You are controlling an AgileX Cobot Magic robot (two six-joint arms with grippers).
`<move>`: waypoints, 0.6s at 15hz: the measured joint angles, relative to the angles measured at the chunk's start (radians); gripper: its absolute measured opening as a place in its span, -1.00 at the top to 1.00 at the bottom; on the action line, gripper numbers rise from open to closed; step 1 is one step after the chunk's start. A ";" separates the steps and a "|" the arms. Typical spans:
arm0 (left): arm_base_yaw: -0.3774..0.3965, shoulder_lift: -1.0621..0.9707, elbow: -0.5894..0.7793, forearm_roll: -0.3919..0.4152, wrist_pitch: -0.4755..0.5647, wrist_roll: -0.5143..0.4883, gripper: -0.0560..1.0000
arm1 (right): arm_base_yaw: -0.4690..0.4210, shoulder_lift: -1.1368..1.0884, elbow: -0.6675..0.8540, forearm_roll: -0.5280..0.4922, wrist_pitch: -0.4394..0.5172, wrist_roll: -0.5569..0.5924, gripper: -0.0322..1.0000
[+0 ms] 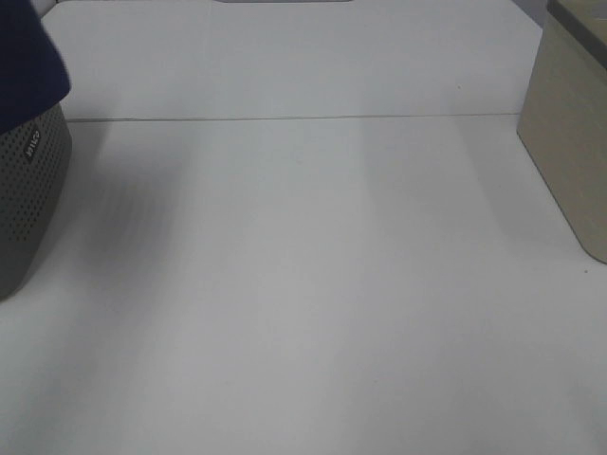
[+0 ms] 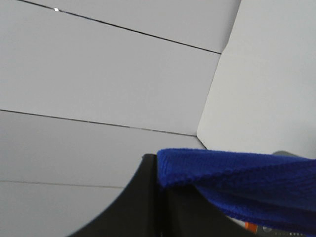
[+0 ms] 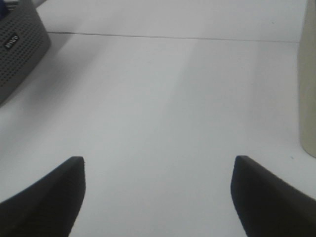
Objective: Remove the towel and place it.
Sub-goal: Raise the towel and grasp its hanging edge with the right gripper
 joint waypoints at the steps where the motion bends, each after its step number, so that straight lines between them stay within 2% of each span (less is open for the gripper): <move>1: -0.028 0.000 -0.001 0.000 -0.029 0.000 0.89 | 0.000 0.041 0.000 0.073 -0.016 -0.103 -0.59; 2: -0.075 0.000 -0.001 0.000 -0.079 -0.001 0.89 | 0.000 0.118 0.000 0.211 -0.029 -0.278 -0.59; 5: -0.190 0.000 -0.001 -0.002 -0.149 -0.002 0.89 | 0.000 0.305 0.000 0.532 -0.034 -0.621 -0.59; 6: -0.225 0.000 -0.001 -0.002 -0.163 -0.002 0.89 | 0.000 0.368 0.000 0.621 -0.036 -0.711 -0.59; 9: -0.318 0.000 -0.001 -0.013 -0.165 -0.002 0.89 | 0.000 0.550 0.000 0.785 -0.037 -0.922 -0.59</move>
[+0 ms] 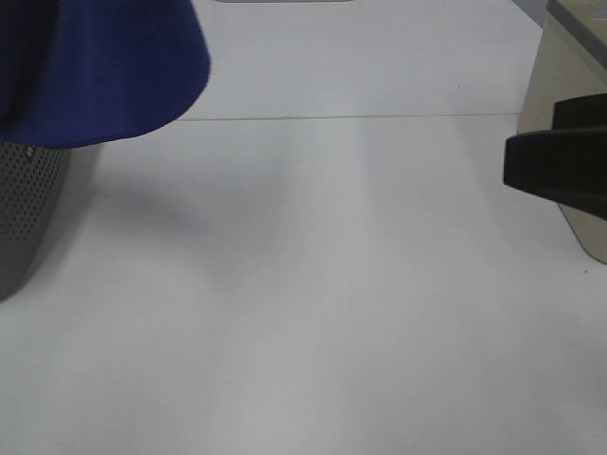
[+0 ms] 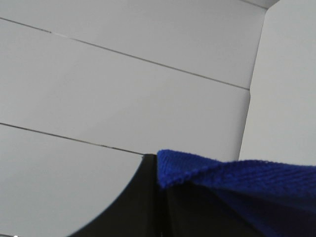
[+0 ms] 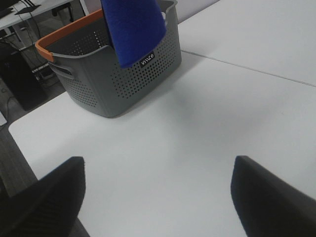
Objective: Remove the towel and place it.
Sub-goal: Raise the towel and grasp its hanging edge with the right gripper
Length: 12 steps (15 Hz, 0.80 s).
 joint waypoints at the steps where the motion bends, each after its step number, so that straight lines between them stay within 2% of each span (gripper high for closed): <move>1: -0.013 0.000 0.000 -0.003 0.000 0.000 0.89 | 0.000 0.036 0.000 0.035 0.000 -0.043 -0.58; 2: -0.033 0.000 0.000 -0.010 0.000 -0.001 0.89 | 0.000 0.102 0.000 0.118 0.006 -0.135 -0.56; 3: -0.053 0.000 0.000 -0.024 0.000 -0.001 0.89 | 0.000 0.235 0.000 0.274 0.058 -0.336 -0.55; 6: -0.058 0.000 0.000 -0.053 0.000 -0.001 0.89 | 0.000 0.368 0.000 0.440 0.112 -0.503 -0.54; 8: -0.061 0.000 -0.002 -0.070 0.000 -0.001 0.89 | 0.000 0.455 -0.026 0.499 0.126 -0.574 -0.54; 11: -0.061 0.000 -0.002 -0.086 0.000 -0.001 0.89 | 0.024 0.538 -0.090 0.511 0.137 -0.596 -0.54; 12: -0.061 0.000 -0.002 -0.099 0.000 -0.001 0.89 | 0.147 0.598 -0.169 0.515 0.078 -0.596 -0.54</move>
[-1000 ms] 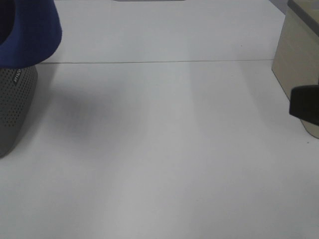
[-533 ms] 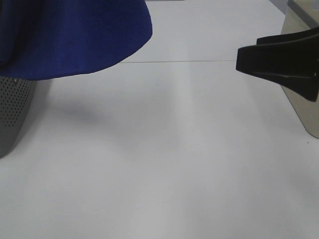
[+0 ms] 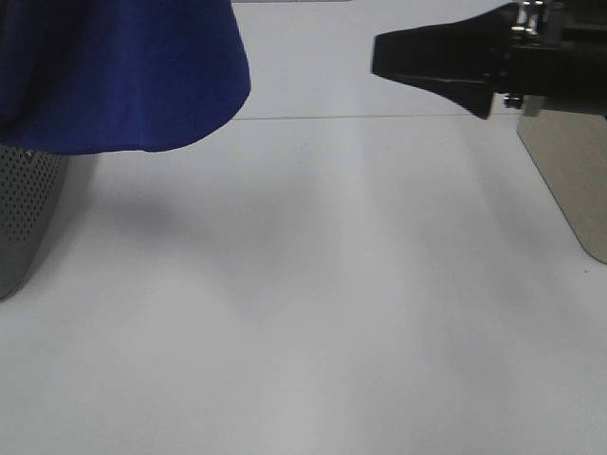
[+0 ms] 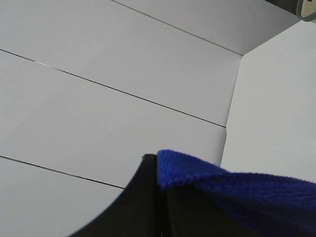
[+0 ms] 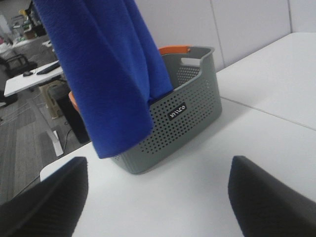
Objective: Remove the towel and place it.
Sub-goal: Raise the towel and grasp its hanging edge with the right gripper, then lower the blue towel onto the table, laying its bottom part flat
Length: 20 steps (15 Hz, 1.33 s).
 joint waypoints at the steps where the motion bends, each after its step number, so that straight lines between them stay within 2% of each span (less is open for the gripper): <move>1: 0.000 0.000 0.000 0.000 0.000 0.000 0.89 | 0.068 0.027 -0.039 0.000 -0.059 0.000 -0.54; 3: 0.000 0.000 0.000 0.000 0.000 0.000 0.89 | 0.185 0.079 -0.113 0.001 -0.195 -0.002 -0.54; 5: 0.000 0.000 0.000 0.000 0.000 0.000 0.89 | 0.269 0.130 -0.179 0.001 -0.260 -0.052 -0.54; 10: 0.000 0.000 0.000 0.000 0.001 0.000 0.89 | 0.397 0.251 -0.312 -0.003 -0.263 -0.081 -0.54; 13: 0.000 0.000 0.000 0.000 0.006 0.000 0.89 | 0.485 0.275 -0.339 -0.050 -0.255 -0.088 -0.52; 15: 0.000 0.000 0.000 0.000 0.028 0.000 0.89 | 0.487 0.270 -0.340 -0.084 -0.239 -0.039 -0.35; 17: 0.000 0.000 0.000 0.000 0.029 0.000 0.89 | 0.487 0.241 -0.340 -0.168 -0.248 0.068 -0.08; 20: 0.000 0.000 0.000 0.000 0.036 0.000 0.89 | 0.487 0.225 -0.340 -0.227 -0.248 0.108 0.27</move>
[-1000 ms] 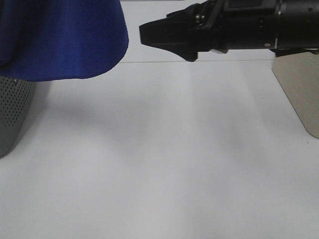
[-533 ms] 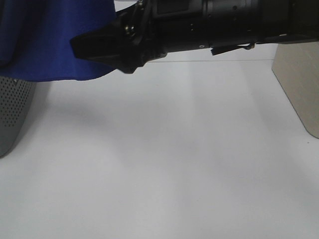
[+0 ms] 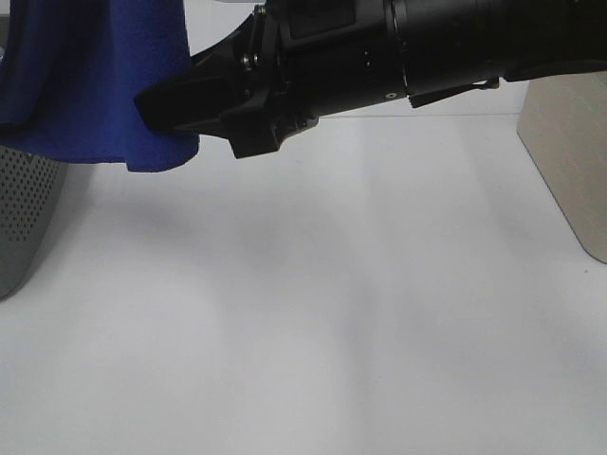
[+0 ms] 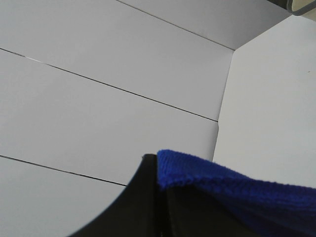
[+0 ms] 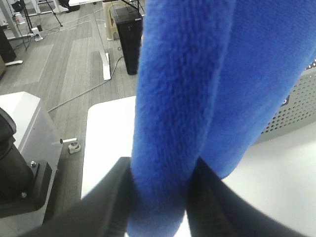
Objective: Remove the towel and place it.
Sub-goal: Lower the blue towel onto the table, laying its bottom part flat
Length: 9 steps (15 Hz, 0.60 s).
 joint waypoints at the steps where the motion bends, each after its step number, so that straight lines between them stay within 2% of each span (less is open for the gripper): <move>1: 0.000 0.000 0.000 0.000 0.006 0.000 0.89 | 0.000 0.000 0.000 -0.030 -0.002 0.008 0.46; 2: 0.000 0.000 0.000 0.000 0.011 0.000 0.89 | 0.000 -0.009 0.000 -0.067 -0.007 0.044 0.58; 3: 0.000 0.000 0.000 0.000 0.014 0.000 0.89 | 0.000 -0.014 0.000 -0.086 -0.009 0.066 0.81; 4: 0.000 0.000 0.000 -0.001 0.015 0.000 0.89 | 0.000 -0.032 0.000 -0.120 -0.017 0.138 0.91; 6: 0.000 0.000 0.000 -0.007 0.035 -0.005 0.89 | 0.000 -0.073 0.000 -0.219 -0.055 0.328 0.91; 8: 0.000 0.002 0.000 -0.010 0.043 -0.064 0.89 | 0.000 -0.108 -0.015 -0.386 -0.095 0.545 0.91; 9: 0.000 0.006 0.000 -0.015 0.043 -0.122 0.89 | 0.000 -0.117 -0.044 -0.499 -0.093 0.704 0.91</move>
